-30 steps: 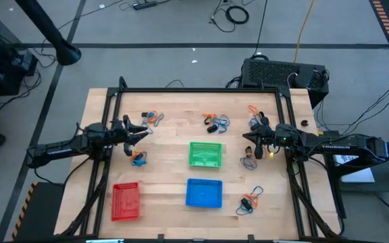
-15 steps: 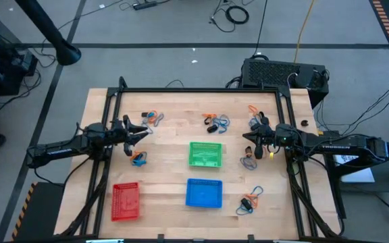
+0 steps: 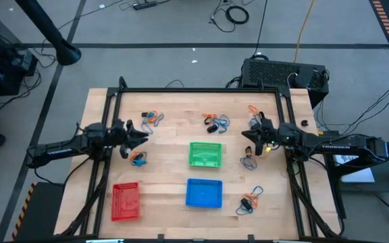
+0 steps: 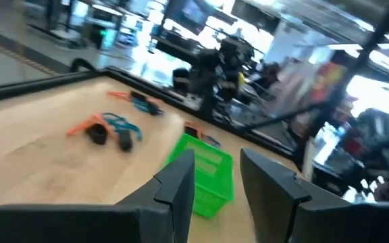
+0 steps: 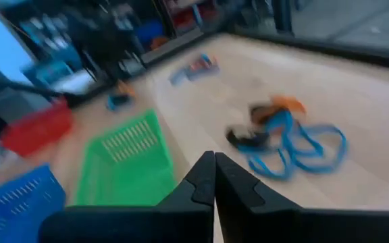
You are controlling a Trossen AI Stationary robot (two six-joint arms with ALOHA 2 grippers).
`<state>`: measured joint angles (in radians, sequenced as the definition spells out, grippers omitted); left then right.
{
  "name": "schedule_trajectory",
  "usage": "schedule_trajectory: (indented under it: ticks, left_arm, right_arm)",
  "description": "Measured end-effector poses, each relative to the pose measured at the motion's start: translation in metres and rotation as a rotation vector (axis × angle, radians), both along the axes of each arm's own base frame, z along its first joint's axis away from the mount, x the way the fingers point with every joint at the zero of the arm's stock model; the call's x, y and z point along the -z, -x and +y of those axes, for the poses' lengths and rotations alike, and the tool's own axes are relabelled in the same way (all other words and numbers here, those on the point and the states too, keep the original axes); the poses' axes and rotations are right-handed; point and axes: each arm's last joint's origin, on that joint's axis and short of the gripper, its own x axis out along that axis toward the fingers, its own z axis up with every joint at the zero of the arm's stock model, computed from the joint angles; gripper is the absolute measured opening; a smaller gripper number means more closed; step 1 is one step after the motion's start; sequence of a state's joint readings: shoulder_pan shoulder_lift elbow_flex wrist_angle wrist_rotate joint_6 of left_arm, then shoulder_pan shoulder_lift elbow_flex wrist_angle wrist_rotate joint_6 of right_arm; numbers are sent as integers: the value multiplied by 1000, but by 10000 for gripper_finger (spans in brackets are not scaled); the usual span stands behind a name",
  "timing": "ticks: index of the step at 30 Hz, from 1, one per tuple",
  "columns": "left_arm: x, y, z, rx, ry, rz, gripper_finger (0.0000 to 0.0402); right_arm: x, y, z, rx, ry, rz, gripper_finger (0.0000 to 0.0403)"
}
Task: Sort rubber bands into baskets
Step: Put the blue rubberband into the green bin
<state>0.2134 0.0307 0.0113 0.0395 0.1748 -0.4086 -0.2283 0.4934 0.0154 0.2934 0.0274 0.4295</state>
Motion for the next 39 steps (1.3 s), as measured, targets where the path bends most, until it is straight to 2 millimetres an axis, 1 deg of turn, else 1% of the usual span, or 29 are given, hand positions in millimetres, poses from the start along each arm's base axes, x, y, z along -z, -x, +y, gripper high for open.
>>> schedule_trajectory:
  ticks: [2, 4, 8, 11, 13, 16, 21, 26, 30, 33, 35, 39]
  left_arm:
    - [0, 0, 0, -2, -22, 0, 127]
    - [0, 0, 0, -17, -45, 2, 127]
    - [1, 0, 0, -15, -50, 9, 127]
    - [1, 0, -1, 51, -49, 11, 127]
    - [1, -1, -4, 113, -48, 15, 127]
    - [2, -2, -5, 145, -44, 31, 127]
    - [7, -6, -6, 162, -28, 86, 127]
    - [13, -11, -2, 56, -37, 151, 127]
    - [5, -17, 0, 29, -115, 80, 127]
    - [4, -21, 1, 18, -116, 67, 127]
    - [6, -23, 2, -2, -111, 98, 127]
    - [11, -25, 3, -32, -103, 148, 127]
  right_arm:
    - [-5, -1, 1, -24, -22, -62, 0]
    - [-9, -3, 1, -35, -52, -81, 0]
    - [-15, -10, 4, -67, -113, -69, 0]
    - [-23, -19, 7, -95, -137, -42, 0]
    - [-29, -26, 9, -110, -147, 3, 0]
    - [-38, -38, 9, -97, -145, 102, 0]
    - [-49, -57, 2, -31, -59, 305, 0]
    - [-59, -78, -17, 42, 27, 456, 0]
    - [-64, -96, -38, 35, 115, 564, 7]
    - [-66, -106, -57, 8, 137, 641, 30]
    - [-66, -112, -71, 11, 142, 683, 52]
    - [-56, -118, -97, 52, 121, 755, 92]
